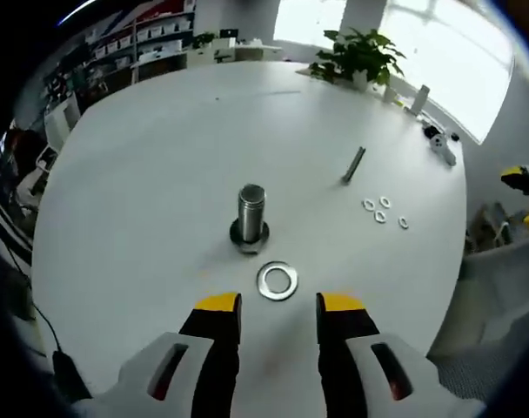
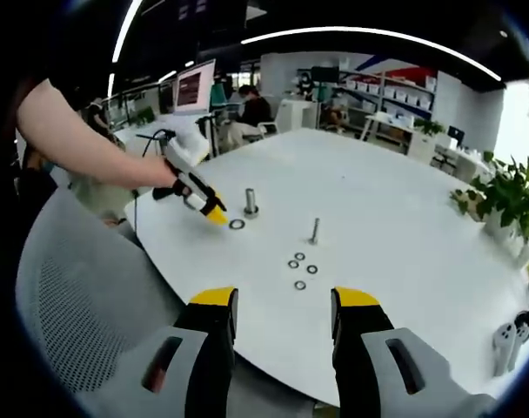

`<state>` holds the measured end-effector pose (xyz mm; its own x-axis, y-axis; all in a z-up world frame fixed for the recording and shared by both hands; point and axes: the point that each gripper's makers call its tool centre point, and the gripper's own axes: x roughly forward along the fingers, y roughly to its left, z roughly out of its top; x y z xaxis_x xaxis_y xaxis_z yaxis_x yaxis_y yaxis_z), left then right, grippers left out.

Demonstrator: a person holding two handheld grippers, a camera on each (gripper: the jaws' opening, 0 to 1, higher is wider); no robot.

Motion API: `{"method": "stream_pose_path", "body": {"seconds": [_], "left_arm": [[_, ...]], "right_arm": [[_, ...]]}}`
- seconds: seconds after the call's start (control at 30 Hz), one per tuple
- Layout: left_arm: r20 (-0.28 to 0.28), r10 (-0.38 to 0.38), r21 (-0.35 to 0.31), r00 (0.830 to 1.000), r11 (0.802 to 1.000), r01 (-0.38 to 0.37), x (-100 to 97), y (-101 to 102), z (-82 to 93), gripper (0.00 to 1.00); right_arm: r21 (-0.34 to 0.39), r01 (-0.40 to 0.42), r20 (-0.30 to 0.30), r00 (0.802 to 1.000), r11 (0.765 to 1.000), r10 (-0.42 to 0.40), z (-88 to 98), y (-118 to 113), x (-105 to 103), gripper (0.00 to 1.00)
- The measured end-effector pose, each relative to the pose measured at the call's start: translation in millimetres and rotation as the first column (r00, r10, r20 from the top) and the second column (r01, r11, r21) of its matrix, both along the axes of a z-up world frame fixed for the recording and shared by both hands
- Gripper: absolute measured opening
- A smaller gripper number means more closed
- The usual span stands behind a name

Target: Place the washer onto the threaded stud by aligning its center hole with the stud, sliding it down to the base, and recovering from edge contact or off-axis alignment until the washer reaches the visible bottom stop.

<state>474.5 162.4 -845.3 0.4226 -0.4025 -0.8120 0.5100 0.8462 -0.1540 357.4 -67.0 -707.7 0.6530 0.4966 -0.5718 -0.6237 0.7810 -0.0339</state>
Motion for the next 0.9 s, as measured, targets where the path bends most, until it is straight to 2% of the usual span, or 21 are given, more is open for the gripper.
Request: {"method": "stream_pose_path", "body": {"seconds": [0.1,0.23,0.33,0.43,0.57,0.67,0.7,0.9], "left_arm": [[0.003,-0.027,0.06,1.0,0.998,0.027,2.8,-2,-1.1,0.32],[-0.022,-0.029,0.105,0.999,0.994,0.031,5.2,-6,-6.4,0.31],[-0.03,-0.049,0.133,0.998,0.99,0.052,6.5,-11,-6.8,0.31],[-0.061,-0.083,0.183,0.995,0.979,0.093,6.7,-12,-11.8,0.31],[-0.081,-0.095,0.207,0.992,0.972,0.11,8.0,-13,-13.8,0.3],[-0.121,-0.116,0.241,0.986,0.96,0.143,3.5,-12,-21.0,0.3],[-0.097,-0.126,0.246,0.987,0.958,0.146,7.2,-12,-18.6,0.29],[-0.125,-0.135,0.256,0.983,0.953,0.163,6.8,-13,-17.7,0.28]], "right_arm": [[0.037,0.006,0.008,1.0,0.999,-0.006,4.0,0,0,0.45],[0.098,0.017,0.015,1.0,0.995,-0.018,10.6,0,2,0.45],[0.109,0.014,0.018,1.0,0.994,-0.016,12.2,1,2,0.45],[0.121,0.003,0.013,1.0,0.993,-0.004,12.5,4,1,0.45],[0.126,-0.005,0.013,1.0,0.992,0.003,12.9,5,0,0.45],[0.136,-0.004,0.016,1.0,0.991,0.001,14.2,5,0,0.45],[0.14,-0.003,0.014,1.0,0.99,0.001,14.3,5,0,0.45],[0.15,-0.007,0.009,1.0,0.989,0.006,14.4,6,0,0.45]]}}
